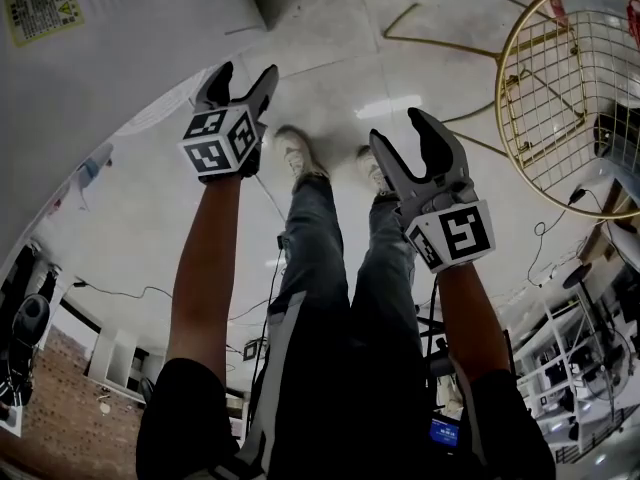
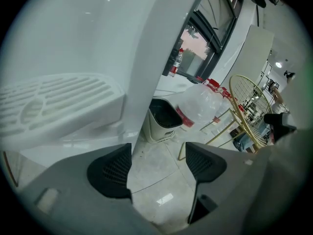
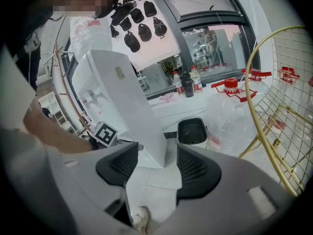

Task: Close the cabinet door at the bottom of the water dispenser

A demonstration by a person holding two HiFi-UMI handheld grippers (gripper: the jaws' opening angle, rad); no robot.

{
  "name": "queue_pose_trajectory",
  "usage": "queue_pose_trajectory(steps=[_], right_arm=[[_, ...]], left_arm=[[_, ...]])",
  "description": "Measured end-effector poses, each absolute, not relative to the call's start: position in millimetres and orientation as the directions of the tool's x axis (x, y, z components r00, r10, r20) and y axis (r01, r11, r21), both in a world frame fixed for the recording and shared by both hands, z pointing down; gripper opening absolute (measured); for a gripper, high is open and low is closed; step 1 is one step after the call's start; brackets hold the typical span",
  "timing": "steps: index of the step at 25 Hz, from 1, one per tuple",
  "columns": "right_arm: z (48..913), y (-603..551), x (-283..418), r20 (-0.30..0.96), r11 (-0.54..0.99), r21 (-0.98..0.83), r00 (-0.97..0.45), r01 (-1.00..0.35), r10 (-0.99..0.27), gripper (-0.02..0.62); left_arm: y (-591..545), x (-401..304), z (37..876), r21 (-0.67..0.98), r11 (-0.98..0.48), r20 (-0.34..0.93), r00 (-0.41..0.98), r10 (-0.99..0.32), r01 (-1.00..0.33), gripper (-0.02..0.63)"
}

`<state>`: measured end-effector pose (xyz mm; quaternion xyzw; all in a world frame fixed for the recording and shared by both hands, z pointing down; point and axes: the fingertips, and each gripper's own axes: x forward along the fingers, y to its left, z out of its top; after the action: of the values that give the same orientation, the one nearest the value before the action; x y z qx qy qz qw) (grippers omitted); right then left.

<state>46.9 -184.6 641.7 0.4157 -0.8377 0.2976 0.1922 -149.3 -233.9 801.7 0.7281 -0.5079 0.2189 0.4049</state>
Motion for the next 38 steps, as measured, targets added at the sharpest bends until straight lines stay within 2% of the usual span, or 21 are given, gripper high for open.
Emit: queue_pose_trajectory(steps=[12,17,21,26,27,31,33,38], right_arm=[[614,-178,50,0.543,0.481,-0.348,-0.591,-0.805,-0.596,0.245],[563,-165,49,0.515,0.554,-0.32,-0.632,-0.769,-0.579,0.23],[491,-164,55,0.469,0.609,-0.29,-0.664,-0.738,-0.582,0.222],[400,-152,67,0.438,0.674,-0.246,-0.7,-0.696,-0.564,0.21],[381,-155,64,0.415,0.693,-0.235,-0.715,-0.682,-0.563,0.209],[316,-153,59,0.333,0.746,-0.213,-0.765,-0.631,-0.551,0.202],[285,-148,58,0.312,0.771,-0.184,-0.78,-0.61,-0.543,0.202],[243,-139,62,0.295,0.82,-0.093,-0.802,-0.565,-0.519,0.195]], left_arm=[[-224,-135,766,0.355,-0.206,0.724,0.408,-0.557,-0.912,0.356],[-203,-129,687,0.347,-0.214,0.678,0.402,-0.616,-0.913,0.356],[-186,-127,596,0.328,-0.214,0.619,0.38,-0.687,-0.92,0.354],[-169,-121,463,0.343,-0.209,0.513,0.369,-0.775,-0.916,0.287],[-171,-121,437,0.33,-0.215,0.483,0.36,-0.798,-0.919,0.25],[-158,-116,350,0.288,-0.231,0.399,0.336,-0.853,-0.929,0.196],[-143,-114,313,0.293,-0.214,0.368,0.316,-0.874,-0.932,0.144],[-108,-122,247,0.29,-0.187,0.302,0.275,-0.913,-0.939,0.13]])
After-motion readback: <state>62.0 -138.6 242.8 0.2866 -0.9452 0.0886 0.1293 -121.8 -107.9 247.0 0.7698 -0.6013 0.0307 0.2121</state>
